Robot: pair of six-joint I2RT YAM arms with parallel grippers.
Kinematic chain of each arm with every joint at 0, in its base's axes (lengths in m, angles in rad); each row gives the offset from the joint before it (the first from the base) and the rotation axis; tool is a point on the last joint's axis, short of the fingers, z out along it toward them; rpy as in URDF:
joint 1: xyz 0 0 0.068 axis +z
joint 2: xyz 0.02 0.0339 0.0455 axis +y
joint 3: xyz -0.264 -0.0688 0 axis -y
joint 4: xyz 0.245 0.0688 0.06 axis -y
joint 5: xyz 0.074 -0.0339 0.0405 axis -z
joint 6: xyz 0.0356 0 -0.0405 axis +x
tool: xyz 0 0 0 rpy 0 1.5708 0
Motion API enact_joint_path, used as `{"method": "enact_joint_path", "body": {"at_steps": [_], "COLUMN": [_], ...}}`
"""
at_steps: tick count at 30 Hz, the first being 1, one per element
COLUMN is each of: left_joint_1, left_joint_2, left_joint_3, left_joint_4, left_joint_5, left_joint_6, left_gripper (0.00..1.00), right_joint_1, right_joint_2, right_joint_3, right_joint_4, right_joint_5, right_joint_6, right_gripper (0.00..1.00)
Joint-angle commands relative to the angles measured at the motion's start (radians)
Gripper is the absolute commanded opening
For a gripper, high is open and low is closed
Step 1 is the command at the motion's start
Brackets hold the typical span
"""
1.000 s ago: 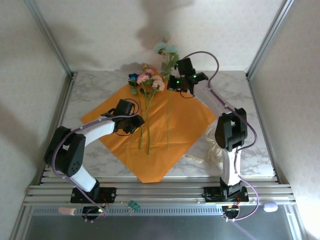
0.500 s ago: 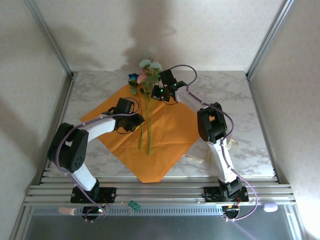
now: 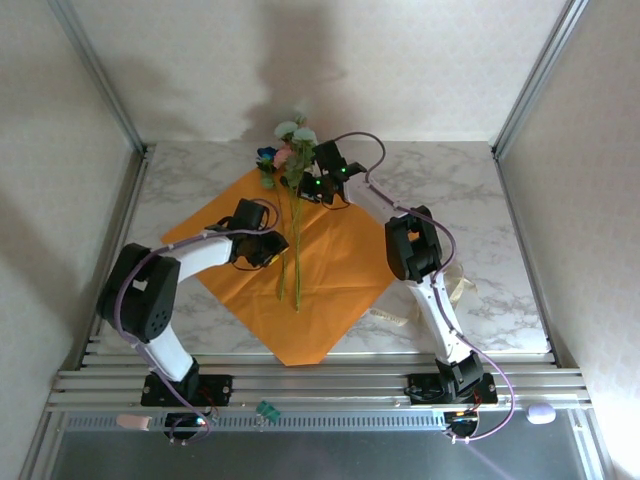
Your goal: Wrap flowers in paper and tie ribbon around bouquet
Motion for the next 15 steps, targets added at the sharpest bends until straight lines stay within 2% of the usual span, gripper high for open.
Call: {"method": "enact_joint_path", "body": {"at_steps": [1,3,6,9,12,15], "left_joint_1": [-0.007,-0.006,-0.005,-0.005,-0.008,-0.01], "left_joint_2": [-0.067,-0.104,-0.172,-0.236,-0.298,-0.345], "left_joint_3": [-0.056,-0.084,-0.106,-0.119,-0.144,-0.147], "left_joint_4": [-0.055,-0.072,-0.118,-0.187,-0.248,-0.383], "left_joint_5": [-0.014,-0.016,-0.027,-0.028,0.0,0.001], "left_joint_6": [-0.012,-0.02,-0.028,-0.028,-0.004,0.076], "left_gripper": [0.31,0.31,0.36,0.38,0.41,0.45], "right_joint_1": [0.005,0.004,0.005,0.006,0.007,0.006], "right_joint_2": [0.031,0.032,0.021,-0.015,-0.074,-0.126], "right_joint_3": [0.045,0.046,0.053,0.051,0.021,-0.003], "right_joint_4": [-0.04,-0.046,-0.06,-0.085,-0.105,-0.147], "right_joint_5": [-0.003,0.0,0.0,0.016,0.037,0.046], "right_joint_6": [-0.015,-0.018,-0.023,-0.025,-0.028,-0.041], "right_gripper": [0.0,0.05,0.23,0.38,0.46,0.5]}}
